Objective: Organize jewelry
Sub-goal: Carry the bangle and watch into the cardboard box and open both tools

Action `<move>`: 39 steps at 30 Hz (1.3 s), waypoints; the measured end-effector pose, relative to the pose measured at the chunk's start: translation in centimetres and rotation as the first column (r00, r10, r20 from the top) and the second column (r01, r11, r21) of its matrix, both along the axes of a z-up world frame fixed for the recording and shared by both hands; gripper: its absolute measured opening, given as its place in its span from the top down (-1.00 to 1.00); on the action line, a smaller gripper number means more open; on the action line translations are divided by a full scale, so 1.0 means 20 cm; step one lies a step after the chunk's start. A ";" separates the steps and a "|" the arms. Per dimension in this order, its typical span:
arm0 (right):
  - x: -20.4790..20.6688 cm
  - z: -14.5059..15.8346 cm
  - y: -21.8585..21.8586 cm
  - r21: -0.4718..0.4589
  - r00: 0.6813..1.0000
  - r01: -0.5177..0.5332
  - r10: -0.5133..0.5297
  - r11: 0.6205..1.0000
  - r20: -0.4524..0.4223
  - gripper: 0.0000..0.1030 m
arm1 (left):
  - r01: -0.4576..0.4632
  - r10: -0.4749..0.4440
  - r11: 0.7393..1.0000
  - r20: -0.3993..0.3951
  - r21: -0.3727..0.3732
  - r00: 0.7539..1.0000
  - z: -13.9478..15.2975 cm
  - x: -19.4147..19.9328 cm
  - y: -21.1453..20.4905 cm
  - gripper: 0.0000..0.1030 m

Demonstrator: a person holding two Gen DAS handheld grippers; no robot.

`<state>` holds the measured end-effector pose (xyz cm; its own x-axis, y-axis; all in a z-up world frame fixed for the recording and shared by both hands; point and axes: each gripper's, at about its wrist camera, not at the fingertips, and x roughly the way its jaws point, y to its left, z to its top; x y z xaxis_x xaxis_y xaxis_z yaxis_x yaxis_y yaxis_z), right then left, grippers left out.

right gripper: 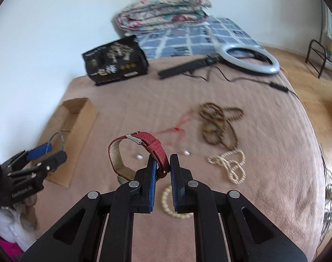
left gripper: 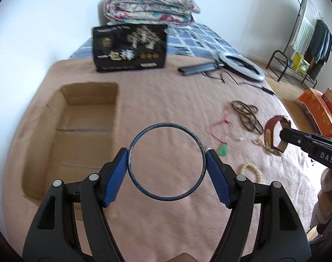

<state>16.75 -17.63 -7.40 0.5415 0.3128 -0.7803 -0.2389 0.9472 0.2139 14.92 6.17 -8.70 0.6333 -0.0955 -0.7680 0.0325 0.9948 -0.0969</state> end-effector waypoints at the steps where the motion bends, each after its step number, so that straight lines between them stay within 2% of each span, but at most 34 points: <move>1: 0.00 0.01 0.02 -0.002 1.000 -0.010 0.011 1.000 0.007 0.80 | -0.010 0.010 1.000 0.006 0.005 1.000 0.02 0.00 0.04 -0.42; 11: 0.02 0.10 0.36 -0.010 0.990 -0.127 0.127 0.992 0.055 0.80 | -0.137 0.137 0.990 0.025 0.035 0.990 0.07 -0.04 0.45 -0.42; 21: 0.05 0.09 0.71 -0.015 0.974 -0.218 0.219 0.976 0.057 0.80 | -0.228 0.229 0.973 -0.016 0.046 0.973 -0.01 -0.12 0.76 -0.42; 27: 0.05 0.04 0.90 -0.029 0.962 -0.267 0.268 0.963 0.043 0.80 | -0.244 0.245 0.969 -0.054 0.026 0.968 -0.07 -0.14 0.84 -0.42; 39: 0.11 -0.09 1.15 -0.049 0.953 -0.302 0.302 0.952 -0.007 0.80 | -0.225 0.227 0.974 -0.103 0.025 0.969 -0.17 -0.12 0.83 -0.42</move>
